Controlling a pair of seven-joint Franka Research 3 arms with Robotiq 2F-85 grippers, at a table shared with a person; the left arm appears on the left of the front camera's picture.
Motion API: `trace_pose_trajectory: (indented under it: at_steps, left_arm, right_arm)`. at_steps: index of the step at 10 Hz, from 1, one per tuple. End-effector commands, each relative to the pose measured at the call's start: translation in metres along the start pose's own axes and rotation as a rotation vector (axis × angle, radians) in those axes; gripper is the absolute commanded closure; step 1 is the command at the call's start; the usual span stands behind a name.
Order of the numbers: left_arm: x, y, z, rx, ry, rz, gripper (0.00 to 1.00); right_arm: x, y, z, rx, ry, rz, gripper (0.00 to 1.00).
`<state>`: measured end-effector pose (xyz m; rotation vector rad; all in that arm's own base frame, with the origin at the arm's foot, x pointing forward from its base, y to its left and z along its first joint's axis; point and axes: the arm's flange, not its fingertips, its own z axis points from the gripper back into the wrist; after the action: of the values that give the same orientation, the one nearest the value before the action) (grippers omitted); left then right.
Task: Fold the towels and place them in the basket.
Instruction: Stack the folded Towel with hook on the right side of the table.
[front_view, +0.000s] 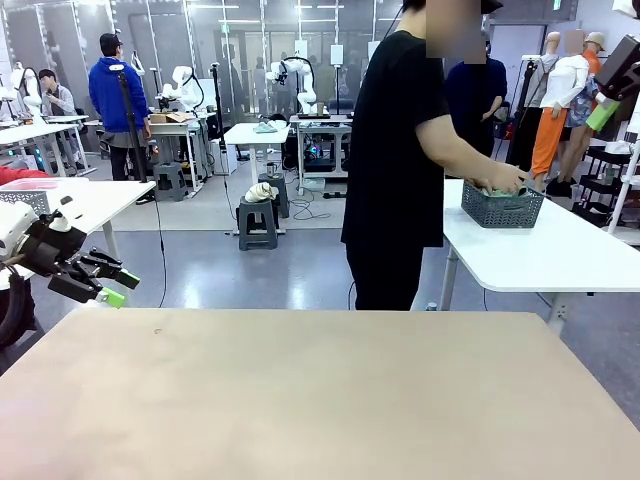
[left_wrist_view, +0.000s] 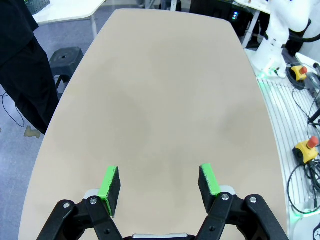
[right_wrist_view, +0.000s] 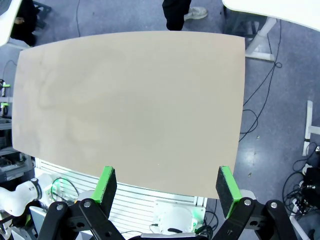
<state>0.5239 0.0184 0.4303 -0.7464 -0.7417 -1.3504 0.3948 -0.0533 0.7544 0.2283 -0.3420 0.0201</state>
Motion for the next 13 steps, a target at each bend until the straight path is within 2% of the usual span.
trace_pose_trajectory:
  at_steps: [1,13]
  left_arm:
    - [0.0005,-0.0012,0.0008,0.001,0.002,-0.001,0.2]
    - [0.0005,-0.0012,0.0008,0.001,0.002,-0.001,0.2]
  right_arm:
    - [-0.0003,0.0015,0.0017,0.016,0.004,-0.008,0.0]
    - [-0.0003,0.0015,0.0017,0.016,0.004,-0.008,0.0]
